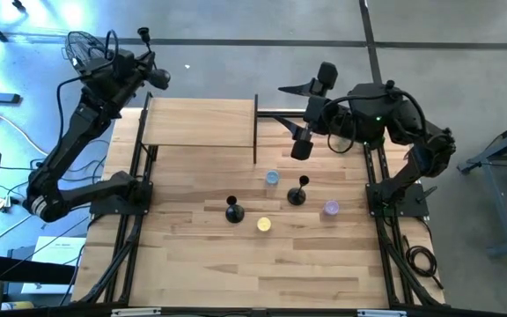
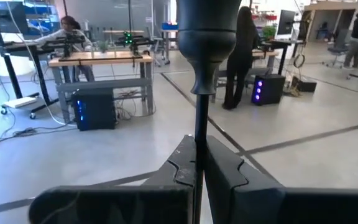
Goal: Pick & Place candle stick holders
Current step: Put the top black candle holder on the shelf
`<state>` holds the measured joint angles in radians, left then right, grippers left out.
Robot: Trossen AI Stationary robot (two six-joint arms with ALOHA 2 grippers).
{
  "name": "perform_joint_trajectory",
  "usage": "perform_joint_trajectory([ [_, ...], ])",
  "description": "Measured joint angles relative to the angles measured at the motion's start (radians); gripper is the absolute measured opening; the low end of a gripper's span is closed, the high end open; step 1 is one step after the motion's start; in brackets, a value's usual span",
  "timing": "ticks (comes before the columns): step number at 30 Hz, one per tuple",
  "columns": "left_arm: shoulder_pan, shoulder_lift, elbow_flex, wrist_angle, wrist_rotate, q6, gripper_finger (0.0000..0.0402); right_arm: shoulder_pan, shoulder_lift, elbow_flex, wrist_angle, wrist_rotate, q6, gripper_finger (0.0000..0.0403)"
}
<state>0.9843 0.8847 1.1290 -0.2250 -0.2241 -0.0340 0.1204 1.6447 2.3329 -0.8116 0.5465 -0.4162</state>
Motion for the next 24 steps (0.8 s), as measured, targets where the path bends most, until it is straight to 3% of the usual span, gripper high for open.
perform_joint_trajectory([
  [7, -0.063, 0.056, 0.004, -0.046, -0.180, -0.029, 0.0005, 0.000, 0.000, 0.000, -0.005, -0.002, 0.043, 0.0250],
  [22, -0.062, 0.096, 0.005, -0.034, -0.256, -0.083, 0.0005, 0.000, 0.000, 0.000, -0.020, -0.022, 0.102, 0.0250],
  [24, -0.062, 0.097, 0.005, -0.055, -0.224, -0.161, 0.0005, 0.000, 0.000, 0.000, -0.020, -0.036, 0.102, 0.0250],
])
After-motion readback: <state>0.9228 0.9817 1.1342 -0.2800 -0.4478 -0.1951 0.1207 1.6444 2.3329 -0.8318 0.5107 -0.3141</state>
